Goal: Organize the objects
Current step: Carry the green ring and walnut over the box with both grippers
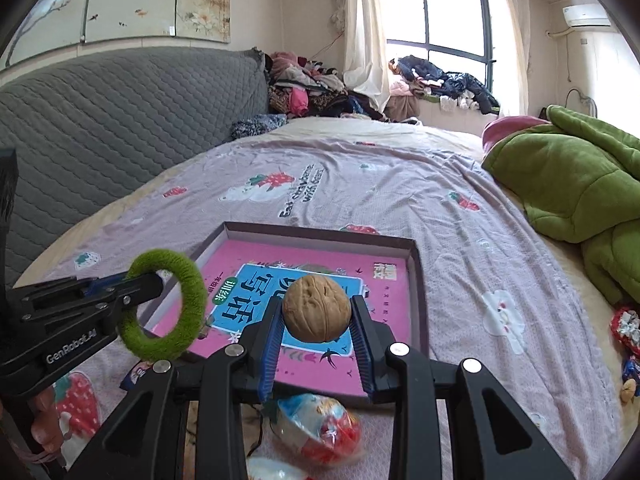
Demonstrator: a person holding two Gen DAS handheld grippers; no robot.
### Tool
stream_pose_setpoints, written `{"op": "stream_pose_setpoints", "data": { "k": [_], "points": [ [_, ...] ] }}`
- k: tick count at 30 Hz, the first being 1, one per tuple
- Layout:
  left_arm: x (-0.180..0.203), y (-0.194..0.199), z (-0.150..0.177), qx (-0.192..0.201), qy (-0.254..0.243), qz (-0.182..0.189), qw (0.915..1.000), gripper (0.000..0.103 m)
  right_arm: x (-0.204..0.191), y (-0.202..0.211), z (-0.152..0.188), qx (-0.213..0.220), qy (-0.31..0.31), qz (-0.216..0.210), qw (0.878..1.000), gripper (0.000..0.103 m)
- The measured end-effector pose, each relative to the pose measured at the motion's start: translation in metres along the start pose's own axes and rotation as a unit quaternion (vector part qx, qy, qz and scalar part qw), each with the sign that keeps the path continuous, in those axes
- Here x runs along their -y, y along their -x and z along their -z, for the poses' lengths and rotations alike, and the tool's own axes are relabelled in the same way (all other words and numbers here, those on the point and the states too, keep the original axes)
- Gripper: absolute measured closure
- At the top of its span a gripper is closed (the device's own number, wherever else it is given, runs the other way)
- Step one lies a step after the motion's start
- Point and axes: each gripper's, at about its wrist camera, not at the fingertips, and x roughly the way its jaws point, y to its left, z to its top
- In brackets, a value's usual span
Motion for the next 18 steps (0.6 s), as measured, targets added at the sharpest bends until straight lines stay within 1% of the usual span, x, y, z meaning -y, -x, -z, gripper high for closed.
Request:
{"op": "stream_pose_setpoints", "data": {
  "k": [5, 11, 13, 16, 18],
  "points": [
    [0.003, -0.020, -0.005, -0.012, -0.005, -0.008, 0.9999, 0.091, 0.000, -0.024, 0.003, -0.026, -0.005, 0.006, 1.000, 0.070],
    [0.006, -0.049, -0.001, -0.050, -0.020, -0.024, 0.9983, 0.091, 0.006, -0.053, 0.007, -0.063, -0.005, 0.013, 0.998, 0.070],
    [0.006, -0.058, 0.001, -0.063, -0.020, -0.028, 0.9974, 0.091, 0.007, -0.060, 0.008, -0.074, -0.004, 0.016, 0.997, 0.070],
    [0.004, -0.068, 0.004, -0.082, -0.014, -0.025, 0.9962, 0.091, 0.007, -0.071, 0.009, -0.094, -0.004, 0.016, 0.995, 0.070],
    [0.004, -0.076, 0.005, -0.092, -0.019, -0.033, 0.9950, 0.091, 0.009, -0.076, 0.010, -0.102, -0.008, 0.013, 0.995, 0.070]
  ]
}}
